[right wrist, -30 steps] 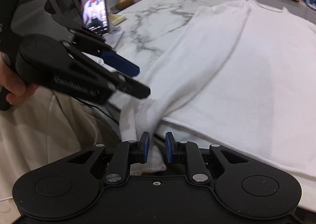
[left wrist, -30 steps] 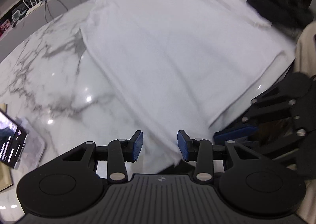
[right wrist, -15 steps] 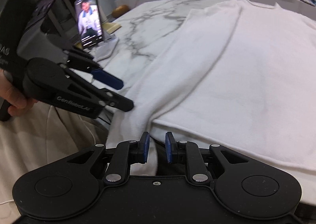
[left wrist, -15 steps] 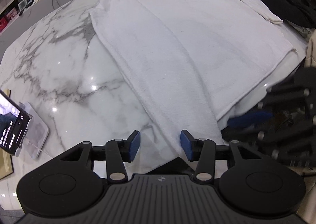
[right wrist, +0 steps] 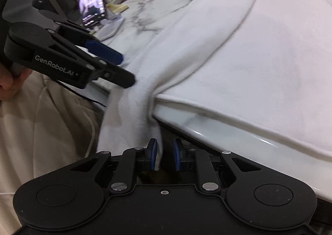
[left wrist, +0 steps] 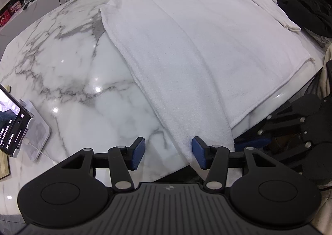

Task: Fold clothes

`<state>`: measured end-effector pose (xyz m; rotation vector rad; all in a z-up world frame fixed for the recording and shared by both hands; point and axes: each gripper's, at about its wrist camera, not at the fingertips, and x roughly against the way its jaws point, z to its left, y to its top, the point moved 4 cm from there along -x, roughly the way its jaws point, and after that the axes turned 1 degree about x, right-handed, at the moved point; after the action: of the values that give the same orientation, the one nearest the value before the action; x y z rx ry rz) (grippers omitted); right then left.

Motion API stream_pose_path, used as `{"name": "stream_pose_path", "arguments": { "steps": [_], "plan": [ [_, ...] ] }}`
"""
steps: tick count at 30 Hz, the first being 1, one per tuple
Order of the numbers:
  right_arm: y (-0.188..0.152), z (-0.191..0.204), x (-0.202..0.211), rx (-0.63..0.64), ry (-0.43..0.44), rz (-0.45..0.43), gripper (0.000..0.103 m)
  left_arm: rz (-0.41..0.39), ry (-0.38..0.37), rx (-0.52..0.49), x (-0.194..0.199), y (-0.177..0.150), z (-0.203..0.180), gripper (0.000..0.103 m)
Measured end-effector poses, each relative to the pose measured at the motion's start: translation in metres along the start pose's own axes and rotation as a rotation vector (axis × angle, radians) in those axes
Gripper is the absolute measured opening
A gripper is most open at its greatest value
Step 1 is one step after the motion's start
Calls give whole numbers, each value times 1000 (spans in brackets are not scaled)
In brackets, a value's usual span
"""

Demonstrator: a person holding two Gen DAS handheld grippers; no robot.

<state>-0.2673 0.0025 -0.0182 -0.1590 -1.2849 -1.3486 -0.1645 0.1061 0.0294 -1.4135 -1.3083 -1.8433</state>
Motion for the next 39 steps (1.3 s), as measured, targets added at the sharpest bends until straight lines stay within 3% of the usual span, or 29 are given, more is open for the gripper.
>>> {"name": "stream_pose_path", "arguments": {
  "steps": [3,6,16,25,34,38,39],
  "plan": [
    [1,2,-4,-14,39,-13,17,-1,-3,7,-1,0,1,49],
    [0,1,-4,-27,62,-20,0,0,-4,11,-1,0,1,50],
    [-7,11,49,-26,52,-66,0,2,3,5,-1,0,0,50],
    [-1,2,-4,9,15,-16,24,0,0,10,-2,0,1,50],
    [1,18,-33,62,70,-41,18,0,0,12,-2,1,1,50],
    [1,18,-25,24,68,-74,19,-1,2,10,-2,1,0,50],
    [0,17,-20,24,61,-91,24,-2,2,10,-2,1,0,50]
  ]
}}
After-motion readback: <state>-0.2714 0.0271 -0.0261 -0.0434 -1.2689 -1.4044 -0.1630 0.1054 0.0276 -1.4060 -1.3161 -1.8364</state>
